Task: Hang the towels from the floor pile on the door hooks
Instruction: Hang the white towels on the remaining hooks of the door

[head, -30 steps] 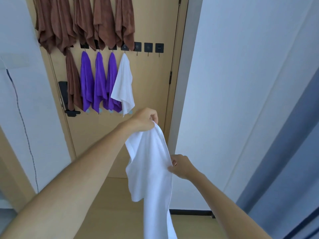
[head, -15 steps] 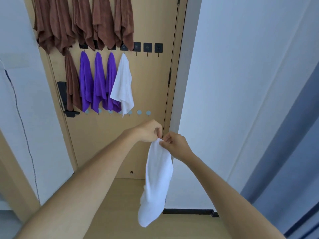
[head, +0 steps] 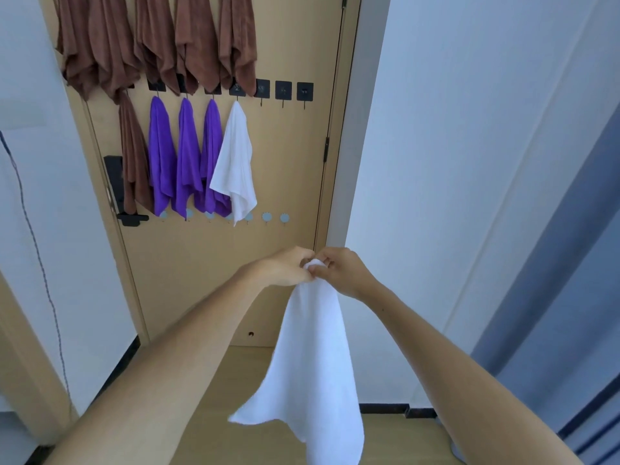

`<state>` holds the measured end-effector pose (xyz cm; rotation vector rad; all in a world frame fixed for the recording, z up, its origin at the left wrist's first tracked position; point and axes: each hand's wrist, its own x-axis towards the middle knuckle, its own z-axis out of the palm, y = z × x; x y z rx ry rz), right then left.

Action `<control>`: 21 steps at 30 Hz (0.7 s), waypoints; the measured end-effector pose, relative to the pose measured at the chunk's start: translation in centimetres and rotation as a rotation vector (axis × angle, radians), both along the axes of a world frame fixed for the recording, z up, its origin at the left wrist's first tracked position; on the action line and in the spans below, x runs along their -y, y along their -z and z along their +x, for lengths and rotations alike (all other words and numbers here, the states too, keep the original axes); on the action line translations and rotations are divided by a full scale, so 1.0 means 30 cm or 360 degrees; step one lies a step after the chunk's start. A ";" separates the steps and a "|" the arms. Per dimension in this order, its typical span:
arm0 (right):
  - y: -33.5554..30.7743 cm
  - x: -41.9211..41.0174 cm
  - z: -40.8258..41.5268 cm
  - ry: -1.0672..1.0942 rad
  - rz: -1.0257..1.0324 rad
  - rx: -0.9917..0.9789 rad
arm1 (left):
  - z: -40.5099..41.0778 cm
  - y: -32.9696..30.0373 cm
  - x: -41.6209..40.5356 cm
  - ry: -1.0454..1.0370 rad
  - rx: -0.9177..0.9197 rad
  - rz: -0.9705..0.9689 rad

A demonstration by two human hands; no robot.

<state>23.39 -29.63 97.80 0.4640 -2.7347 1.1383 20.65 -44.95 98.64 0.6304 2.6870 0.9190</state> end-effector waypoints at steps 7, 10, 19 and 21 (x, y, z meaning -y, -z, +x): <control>0.009 -0.017 -0.001 -0.0006 0.0229 0.0267 | -0.031 -0.049 0.128 -0.0077 -0.0121 -0.0066; 0.006 0.012 -0.008 -0.0005 0.0069 0.0180 | -0.034 -0.050 0.176 -0.0097 -0.0052 -0.0015; 0.031 0.174 -0.102 -0.0045 0.0090 0.0035 | -0.034 -0.027 0.294 -0.0182 -0.0025 0.0102; 0.028 0.209 -0.117 -0.0077 0.0040 0.0021 | -0.045 -0.026 0.321 -0.0253 -0.0103 0.0079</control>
